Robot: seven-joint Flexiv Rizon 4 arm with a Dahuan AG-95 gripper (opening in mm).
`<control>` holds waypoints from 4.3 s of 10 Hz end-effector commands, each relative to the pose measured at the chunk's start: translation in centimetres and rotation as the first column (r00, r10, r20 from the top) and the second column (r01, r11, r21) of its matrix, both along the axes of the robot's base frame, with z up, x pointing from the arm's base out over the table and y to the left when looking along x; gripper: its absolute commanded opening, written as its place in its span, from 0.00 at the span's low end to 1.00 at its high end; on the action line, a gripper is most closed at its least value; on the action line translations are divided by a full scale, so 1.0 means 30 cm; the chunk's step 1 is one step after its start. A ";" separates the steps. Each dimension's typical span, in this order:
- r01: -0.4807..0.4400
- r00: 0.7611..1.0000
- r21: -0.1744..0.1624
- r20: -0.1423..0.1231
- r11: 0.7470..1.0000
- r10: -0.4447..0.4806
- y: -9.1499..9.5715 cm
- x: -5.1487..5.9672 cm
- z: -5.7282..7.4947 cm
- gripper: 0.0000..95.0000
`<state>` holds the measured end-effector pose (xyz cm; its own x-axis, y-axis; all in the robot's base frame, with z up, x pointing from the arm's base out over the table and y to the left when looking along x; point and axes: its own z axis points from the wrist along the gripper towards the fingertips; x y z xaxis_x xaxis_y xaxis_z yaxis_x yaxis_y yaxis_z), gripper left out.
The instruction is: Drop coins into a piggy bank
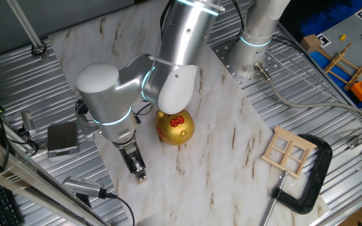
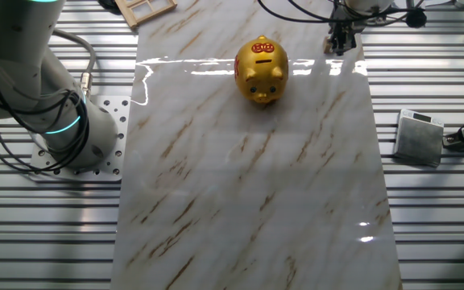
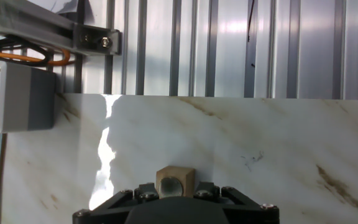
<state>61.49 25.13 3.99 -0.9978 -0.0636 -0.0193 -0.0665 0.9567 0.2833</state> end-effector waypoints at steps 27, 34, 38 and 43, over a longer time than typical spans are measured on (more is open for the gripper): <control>0.008 1.000 -0.013 -0.001 1.000 -0.008 -0.004 0.003 -0.031 0.40; 0.004 1.000 -0.013 0.001 1.000 -0.004 -0.016 0.000 -0.034 0.40; 0.002 1.000 -0.014 0.001 1.000 -0.002 -0.018 0.001 -0.037 0.40; 0.001 1.000 -0.013 0.001 1.000 -0.001 -0.025 -0.003 -0.033 0.40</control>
